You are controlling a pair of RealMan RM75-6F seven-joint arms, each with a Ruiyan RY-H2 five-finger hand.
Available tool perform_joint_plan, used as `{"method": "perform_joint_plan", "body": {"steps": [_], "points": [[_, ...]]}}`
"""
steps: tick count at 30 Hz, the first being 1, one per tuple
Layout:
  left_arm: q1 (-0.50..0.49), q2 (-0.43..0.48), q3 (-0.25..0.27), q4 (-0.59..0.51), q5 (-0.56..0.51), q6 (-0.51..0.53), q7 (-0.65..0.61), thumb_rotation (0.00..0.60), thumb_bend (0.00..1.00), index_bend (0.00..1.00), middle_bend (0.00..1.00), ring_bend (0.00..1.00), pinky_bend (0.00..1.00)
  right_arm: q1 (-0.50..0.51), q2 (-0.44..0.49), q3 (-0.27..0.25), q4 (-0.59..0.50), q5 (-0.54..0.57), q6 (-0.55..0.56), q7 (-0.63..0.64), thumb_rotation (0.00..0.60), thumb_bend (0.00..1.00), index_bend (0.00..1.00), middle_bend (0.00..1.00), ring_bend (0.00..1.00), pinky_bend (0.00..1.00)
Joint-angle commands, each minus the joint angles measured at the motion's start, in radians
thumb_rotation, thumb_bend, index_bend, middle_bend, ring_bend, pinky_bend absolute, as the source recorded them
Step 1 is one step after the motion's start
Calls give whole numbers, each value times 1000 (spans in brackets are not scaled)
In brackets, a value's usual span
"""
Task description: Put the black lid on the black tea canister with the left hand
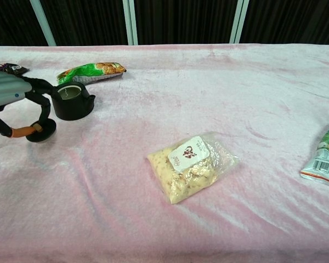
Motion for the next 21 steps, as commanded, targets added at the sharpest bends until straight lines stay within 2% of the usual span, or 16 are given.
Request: {"method": "perform_joint_plan", "body": {"steps": [1,6,10,15,21], "points": [[8,46,-15,-46,5,30,-21,600,433,557,179,54,128,0,0,0,-1,0,0,-1,600,178,0,25,136,192],[-8,101,-58,-107,-17,34,-45,600,441,557,179,55,128,-1,-1,0,-1,2,1,-4,600,179,0,25,136,192],[-49,117,-120,-122,-71,-5,-54,600,443,558,179,55,128,-1,-2,0,-1,4,1,-7,600,178,0,25,136,192],[-112,101,-188,-91,-184,-101,-18,600,443,558,179,54,128,-1,-3,1,0,5,2,-9,600,178,0,25,136,192],[-153,51,-222,-21,-299,-178,32,600,443,558,179,54,128,-1,-3,1,2,6,1,-11,600,178,0,25,136,192]]}}
